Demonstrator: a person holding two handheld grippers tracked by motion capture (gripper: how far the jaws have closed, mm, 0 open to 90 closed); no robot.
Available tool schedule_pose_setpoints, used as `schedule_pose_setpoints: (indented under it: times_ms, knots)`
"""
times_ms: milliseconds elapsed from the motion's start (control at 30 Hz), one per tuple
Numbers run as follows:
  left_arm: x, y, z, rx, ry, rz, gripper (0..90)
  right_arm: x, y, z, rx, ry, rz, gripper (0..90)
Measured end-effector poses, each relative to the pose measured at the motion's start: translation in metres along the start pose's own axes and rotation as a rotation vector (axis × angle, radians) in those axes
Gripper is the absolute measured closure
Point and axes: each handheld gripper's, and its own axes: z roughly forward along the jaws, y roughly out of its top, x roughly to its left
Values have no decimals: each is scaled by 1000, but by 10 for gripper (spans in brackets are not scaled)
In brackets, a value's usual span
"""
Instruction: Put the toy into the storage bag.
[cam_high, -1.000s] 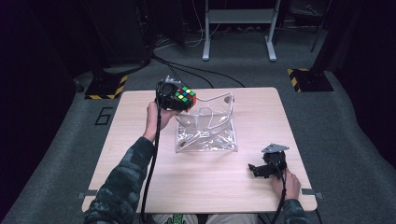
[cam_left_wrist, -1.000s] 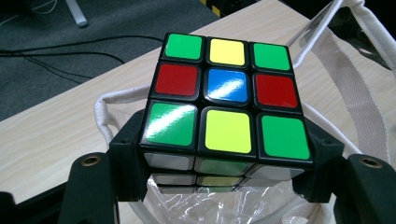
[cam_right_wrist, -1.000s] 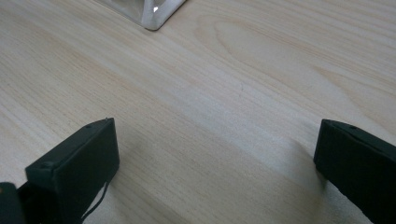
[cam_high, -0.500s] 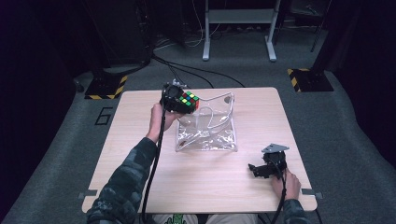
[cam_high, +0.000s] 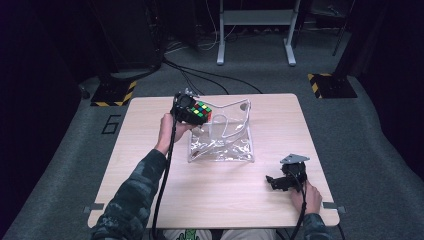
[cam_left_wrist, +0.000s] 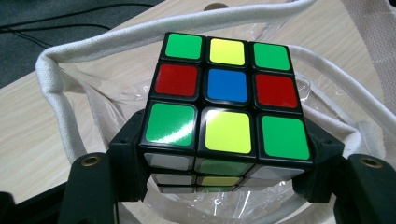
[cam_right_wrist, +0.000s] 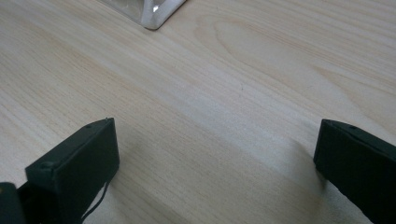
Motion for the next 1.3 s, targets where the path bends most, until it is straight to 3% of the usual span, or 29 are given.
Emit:
schedule_pose_setpoints:
  times_ms: [200,433,967,1000,1067,1133,1300]
  knots:
    - [1,-1,6,25,-13,-5,335,0,0,0,1,0,5,0]
    - [-2,-2,8,49,21,16,335,0,0,0,1,0,5,0]
    - [0,-6,10,23,12,7,329,0,0,0,1,0,3,0]
    - [0,-6,10,12,12,1,321,0,0,0,0,0,3,0]
    - [0,-6,10,11,14,-10,196,0,0,0,5,1,2,0]
    - [0,-7,10,1,-5,-21,155,0,0,0,5,0,2,0]
    - [-5,-6,3,-16,-38,-5,79,0,0,0,4,1,2,0]
